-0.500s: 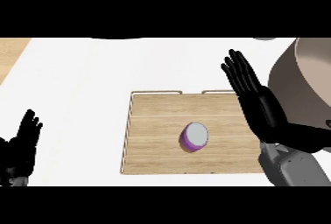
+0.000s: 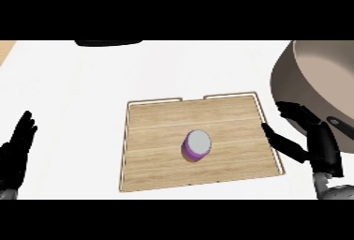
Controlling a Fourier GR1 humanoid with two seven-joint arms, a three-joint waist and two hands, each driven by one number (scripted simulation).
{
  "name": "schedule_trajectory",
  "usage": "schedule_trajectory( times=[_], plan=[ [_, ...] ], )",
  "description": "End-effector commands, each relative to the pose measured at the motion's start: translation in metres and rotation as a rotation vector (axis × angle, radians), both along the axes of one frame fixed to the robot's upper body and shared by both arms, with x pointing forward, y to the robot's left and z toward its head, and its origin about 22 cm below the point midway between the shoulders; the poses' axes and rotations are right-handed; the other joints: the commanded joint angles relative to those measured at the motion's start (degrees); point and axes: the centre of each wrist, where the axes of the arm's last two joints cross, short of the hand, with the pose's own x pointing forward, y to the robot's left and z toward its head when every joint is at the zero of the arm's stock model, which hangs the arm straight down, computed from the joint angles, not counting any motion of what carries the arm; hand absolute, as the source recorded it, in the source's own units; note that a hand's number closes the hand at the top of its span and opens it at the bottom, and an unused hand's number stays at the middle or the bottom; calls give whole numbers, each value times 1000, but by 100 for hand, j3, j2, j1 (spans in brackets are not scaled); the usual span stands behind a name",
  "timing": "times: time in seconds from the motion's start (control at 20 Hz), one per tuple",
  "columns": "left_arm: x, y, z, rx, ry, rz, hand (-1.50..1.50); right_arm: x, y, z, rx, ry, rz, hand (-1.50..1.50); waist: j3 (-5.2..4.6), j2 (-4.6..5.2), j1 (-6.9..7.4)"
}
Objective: Pick the can from the tray and place it in the pot
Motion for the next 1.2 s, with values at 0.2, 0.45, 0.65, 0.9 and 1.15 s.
schedule_trajectory(
  times=[0.2, 0.45, 0.65, 0.9, 1.15],
  plan=[
    [-6, -17, 9, 39, 18, -89, 0, -90, 36, -8, -177, -144, -234, -150, 35, -10, 165],
    [-4, -29, 11, 40, 31, -116, 0, -118, 44, 33, -284, 50, -113, -150, 24, 33, 312],
    [13, -32, 20, 31, 8, -144, 0, -91, 62, 74, -326, 131, -92, -150, 27, 85, 477],
    [17, -39, 20, 33, 6, -160, 0, -73, 86, 98, -411, 329, 39, -150, 27, 108, 604],
    [16, -35, 16, 57, 9, -190, 0, -48, 91, 105, -489, 590, 139, -150, 26, 133, 697]
  ],
)
